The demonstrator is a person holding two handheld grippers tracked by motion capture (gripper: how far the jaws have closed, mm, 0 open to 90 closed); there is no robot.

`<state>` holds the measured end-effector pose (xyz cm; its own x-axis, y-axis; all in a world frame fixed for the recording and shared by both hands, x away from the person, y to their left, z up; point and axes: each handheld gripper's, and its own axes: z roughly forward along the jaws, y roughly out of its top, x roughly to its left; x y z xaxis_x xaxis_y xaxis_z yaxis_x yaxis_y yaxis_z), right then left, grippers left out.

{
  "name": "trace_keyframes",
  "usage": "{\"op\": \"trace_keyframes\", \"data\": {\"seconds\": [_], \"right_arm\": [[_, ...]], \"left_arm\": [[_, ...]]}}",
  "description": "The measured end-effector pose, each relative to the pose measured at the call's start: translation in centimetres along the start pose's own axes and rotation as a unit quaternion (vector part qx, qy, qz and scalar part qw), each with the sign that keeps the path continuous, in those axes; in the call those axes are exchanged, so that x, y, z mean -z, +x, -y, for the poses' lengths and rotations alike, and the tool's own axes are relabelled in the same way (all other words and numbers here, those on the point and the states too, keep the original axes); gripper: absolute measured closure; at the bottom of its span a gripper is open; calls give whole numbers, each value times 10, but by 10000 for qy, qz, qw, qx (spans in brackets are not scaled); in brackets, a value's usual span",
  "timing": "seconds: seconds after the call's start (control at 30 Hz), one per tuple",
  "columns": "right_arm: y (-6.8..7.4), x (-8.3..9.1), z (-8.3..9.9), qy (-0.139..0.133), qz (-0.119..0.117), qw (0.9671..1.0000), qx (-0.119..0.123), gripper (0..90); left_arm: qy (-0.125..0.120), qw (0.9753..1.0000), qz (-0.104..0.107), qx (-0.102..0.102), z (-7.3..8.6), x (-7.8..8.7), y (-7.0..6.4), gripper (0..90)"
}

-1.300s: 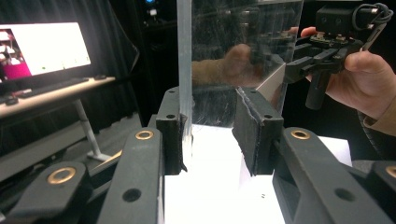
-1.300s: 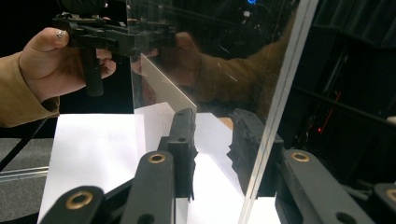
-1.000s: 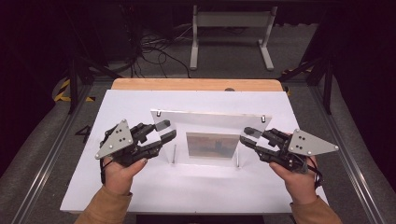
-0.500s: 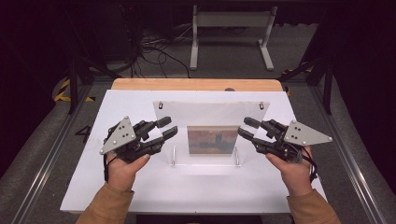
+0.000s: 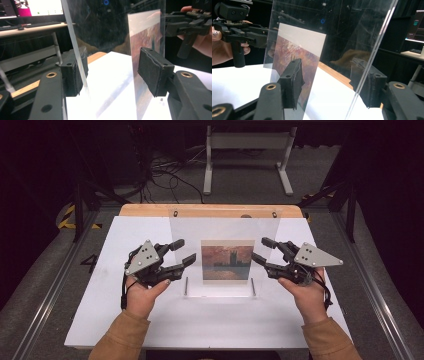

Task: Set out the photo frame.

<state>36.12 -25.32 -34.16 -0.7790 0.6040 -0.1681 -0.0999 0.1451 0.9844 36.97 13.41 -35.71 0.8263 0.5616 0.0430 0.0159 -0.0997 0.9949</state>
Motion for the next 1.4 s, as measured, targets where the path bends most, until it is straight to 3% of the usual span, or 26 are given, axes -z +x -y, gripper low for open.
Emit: {"op": "trace_keyframes", "data": {"seconds": [0.33, 0.43, 0.6, 0.67, 0.77, 0.8, 1.0, 1.13, 1.27, 1.4], "right_arm": [[-4, -2, 6, 137, 144, 9997, -121, 314], [-4, 1, 6, 125, 166, 9997, -148, 291], [-3, 12, 3, 193, 192, 9995, -172, 240], [-3, 20, 3, 296, 307, 9989, -204, 227], [-5, 32, 1, 360, 355, 9985, -193, 216], [-5, 36, 0, 392, 375, 9984, -173, 216], [-6, 60, 0, 425, 473, 9978, -174, 204], [-7, 73, 9, 614, 553, 9963, -240, 196], [-10, 84, 19, 758, 646, 9943, -370, 194], [-11, 92, 30, 921, 714, 9920, -477, 188]], "left_arm": [[145, 9998, -68, 87, 10, -5, 5, 332], [143, 9998, -124, 82, 10, -1, 6, 306], [401, 9988, -284, -2, 11, 13, 5, 281], [493, 9982, -295, 150, 12, 20, 5, 265], [736, 9964, -330, 252, 11, 31, 3, 234], [829, 9952, -335, 398, 11, 34, 2, 219], [1006, 9925, -432, 534, 19, 52, 4, 180], [1105, 9908, -521, 580, 27, 63, 7, 158], [1246, 9882, -716, 537, 35, 80, 11, 127], [1343, 9843, -953, 631, 46, 100, 18, 108]]}}
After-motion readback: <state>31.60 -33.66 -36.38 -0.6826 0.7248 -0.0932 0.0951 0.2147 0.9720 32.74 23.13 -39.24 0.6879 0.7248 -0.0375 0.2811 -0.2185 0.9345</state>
